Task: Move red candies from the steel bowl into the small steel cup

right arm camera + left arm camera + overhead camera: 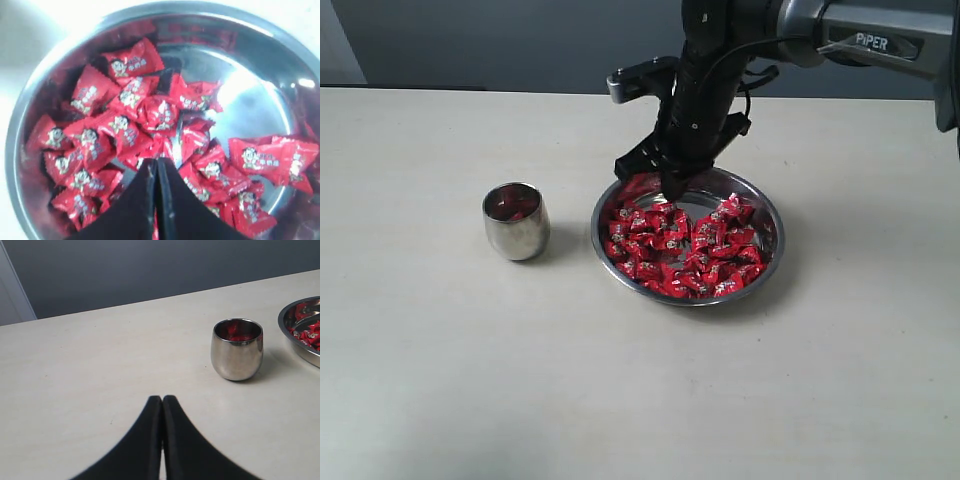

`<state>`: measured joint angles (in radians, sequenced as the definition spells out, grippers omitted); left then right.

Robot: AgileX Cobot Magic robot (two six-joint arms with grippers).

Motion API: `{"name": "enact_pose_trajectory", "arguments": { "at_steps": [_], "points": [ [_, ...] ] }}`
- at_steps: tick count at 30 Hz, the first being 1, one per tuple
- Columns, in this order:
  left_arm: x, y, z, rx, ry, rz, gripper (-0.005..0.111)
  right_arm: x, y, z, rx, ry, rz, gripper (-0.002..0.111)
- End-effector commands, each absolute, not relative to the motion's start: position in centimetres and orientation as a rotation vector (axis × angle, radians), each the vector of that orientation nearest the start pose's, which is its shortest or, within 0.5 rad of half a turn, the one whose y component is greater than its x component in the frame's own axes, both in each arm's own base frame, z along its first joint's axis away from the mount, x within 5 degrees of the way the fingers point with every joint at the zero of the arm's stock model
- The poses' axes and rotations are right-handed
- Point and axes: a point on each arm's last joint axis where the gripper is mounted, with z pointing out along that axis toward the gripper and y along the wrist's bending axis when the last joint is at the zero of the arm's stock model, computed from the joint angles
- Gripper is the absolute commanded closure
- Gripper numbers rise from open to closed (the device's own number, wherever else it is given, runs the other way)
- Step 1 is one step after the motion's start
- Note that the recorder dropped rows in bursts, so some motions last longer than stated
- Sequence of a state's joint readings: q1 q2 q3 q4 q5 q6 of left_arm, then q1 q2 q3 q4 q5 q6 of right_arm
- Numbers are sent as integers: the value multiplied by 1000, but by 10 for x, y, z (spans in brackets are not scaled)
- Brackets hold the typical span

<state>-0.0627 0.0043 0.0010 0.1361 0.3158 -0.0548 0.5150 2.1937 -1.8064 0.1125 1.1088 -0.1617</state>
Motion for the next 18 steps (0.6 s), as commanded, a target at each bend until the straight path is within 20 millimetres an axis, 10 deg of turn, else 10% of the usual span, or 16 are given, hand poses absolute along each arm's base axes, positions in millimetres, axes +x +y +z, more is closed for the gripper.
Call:
{"name": "enact_pose_trajectory", "arguments": {
  "at_steps": [1,5,18],
  "points": [
    [54,0,186,98,1787,34,106,386,228,181,-1080,2920,192,91],
    [54,0,186,98,1787,34,106,387,230,166,-1101,2947,207,63],
    [54,0,186,98,1787,34,106,392,234,148,-1044,2955,245,83]
  ]
}}
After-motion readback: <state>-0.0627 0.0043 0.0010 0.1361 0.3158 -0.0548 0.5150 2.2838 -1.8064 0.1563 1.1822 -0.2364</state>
